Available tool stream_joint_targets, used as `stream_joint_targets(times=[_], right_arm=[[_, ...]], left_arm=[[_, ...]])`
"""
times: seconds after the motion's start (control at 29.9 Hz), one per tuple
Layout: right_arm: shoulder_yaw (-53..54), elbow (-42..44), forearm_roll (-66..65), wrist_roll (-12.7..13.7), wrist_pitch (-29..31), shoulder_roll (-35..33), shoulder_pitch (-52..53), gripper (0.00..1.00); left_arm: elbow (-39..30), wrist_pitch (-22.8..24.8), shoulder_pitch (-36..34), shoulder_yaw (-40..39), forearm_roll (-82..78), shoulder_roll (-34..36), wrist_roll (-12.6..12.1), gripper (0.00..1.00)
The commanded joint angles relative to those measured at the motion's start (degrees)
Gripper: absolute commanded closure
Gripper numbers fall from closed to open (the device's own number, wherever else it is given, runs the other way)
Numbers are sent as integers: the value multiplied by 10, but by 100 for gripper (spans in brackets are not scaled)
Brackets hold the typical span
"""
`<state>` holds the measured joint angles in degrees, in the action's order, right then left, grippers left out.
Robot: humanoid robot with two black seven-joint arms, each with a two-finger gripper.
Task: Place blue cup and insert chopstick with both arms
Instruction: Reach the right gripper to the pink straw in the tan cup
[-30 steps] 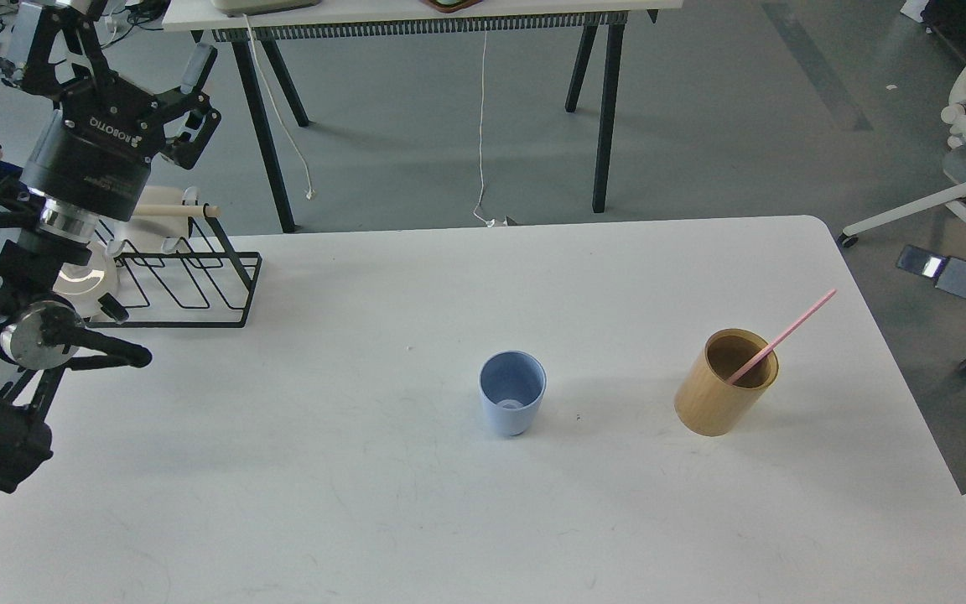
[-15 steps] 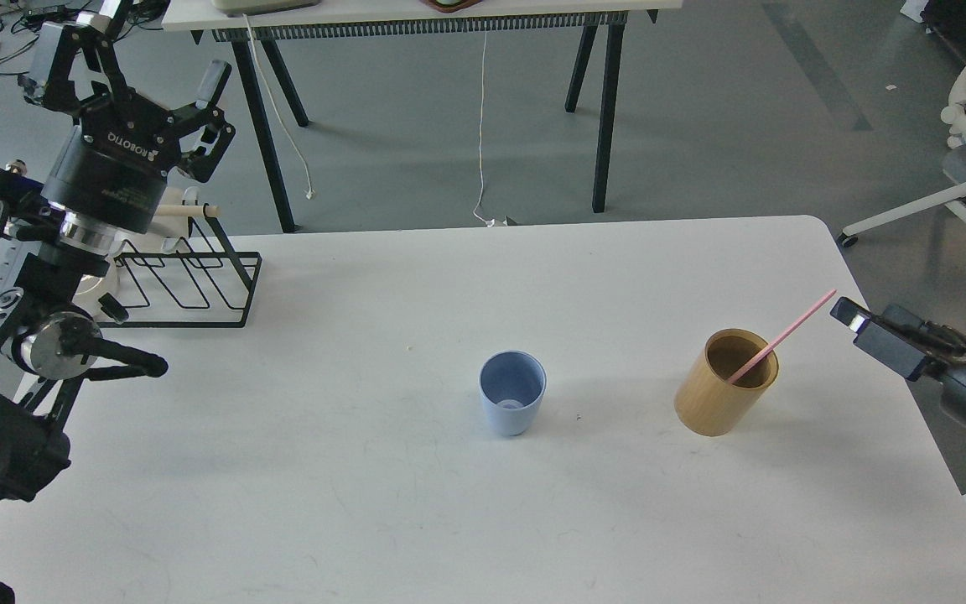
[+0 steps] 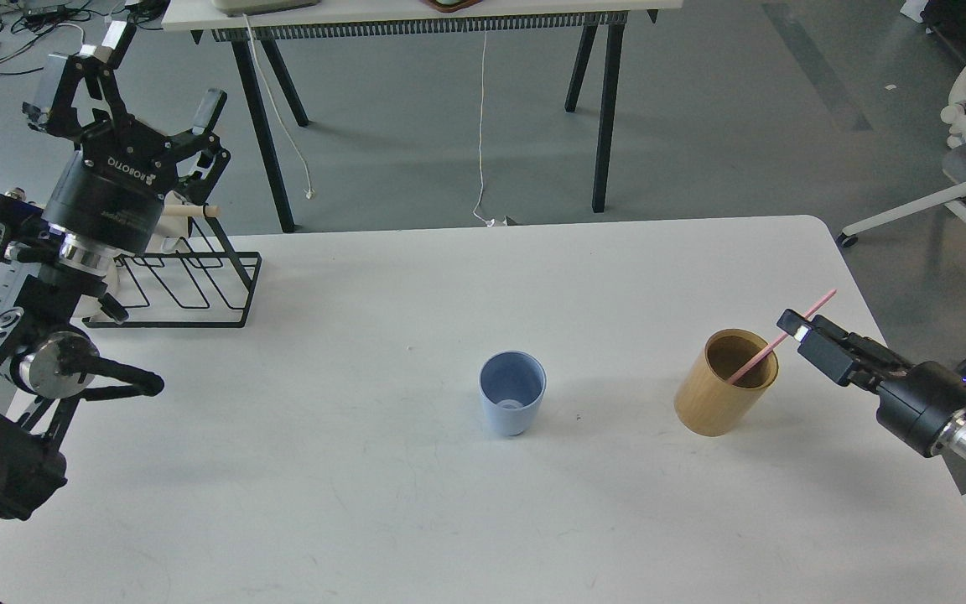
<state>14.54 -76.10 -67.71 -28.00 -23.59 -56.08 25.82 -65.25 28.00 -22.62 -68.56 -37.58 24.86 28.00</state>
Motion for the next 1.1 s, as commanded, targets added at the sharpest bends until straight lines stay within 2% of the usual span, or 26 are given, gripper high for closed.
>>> stream_joint_targets(times=[0.0, 0.8, 1.0, 1.07], right_arm=[[1, 0, 1, 0, -13, -1, -1, 72], [1, -2, 1, 0, -20, -3, -1, 88], [1, -2, 1, 0, -21, -1, -1, 89], [1, -2, 1, 0, -21, -1, -1, 81]], left_arm=[[0, 0, 0, 1, 0, -2, 0, 1], [5, 0, 11, 0, 0, -6, 0, 1], [5, 0, 11, 1, 0, -6, 0, 1], [5, 0, 11, 1, 0, -6, 0, 1]])
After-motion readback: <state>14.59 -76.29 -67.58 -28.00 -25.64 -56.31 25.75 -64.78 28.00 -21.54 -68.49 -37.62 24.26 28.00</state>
